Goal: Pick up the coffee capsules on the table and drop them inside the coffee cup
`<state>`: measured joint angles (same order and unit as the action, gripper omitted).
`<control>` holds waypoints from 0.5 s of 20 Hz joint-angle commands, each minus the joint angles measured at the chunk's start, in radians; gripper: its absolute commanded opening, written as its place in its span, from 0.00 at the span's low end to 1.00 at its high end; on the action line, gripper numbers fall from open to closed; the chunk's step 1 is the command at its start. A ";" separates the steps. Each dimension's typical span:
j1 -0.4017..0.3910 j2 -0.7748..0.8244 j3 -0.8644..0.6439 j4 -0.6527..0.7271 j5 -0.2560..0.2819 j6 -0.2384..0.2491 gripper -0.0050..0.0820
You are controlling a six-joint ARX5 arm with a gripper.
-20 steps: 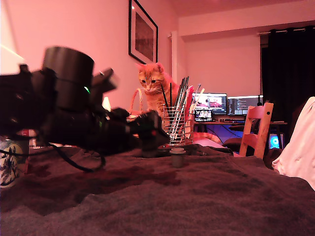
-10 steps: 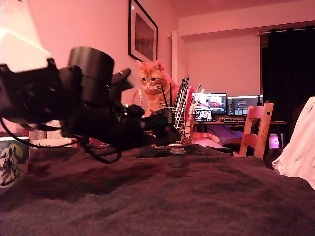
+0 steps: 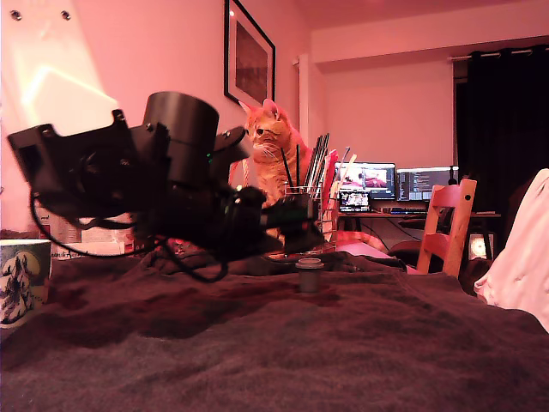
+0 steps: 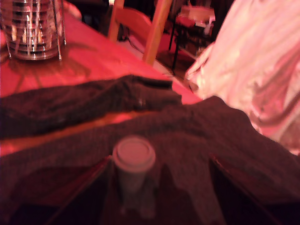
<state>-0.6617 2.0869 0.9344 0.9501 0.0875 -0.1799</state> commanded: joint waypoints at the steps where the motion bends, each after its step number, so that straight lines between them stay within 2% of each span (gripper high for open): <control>1: -0.006 0.054 0.012 0.006 0.001 0.004 0.73; 6: -0.006 0.087 0.080 -0.064 -0.004 0.004 0.73; 10: -0.006 0.097 0.108 -0.095 -0.028 0.004 0.73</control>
<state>-0.6613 2.1590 1.0363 0.8528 0.0635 -0.1799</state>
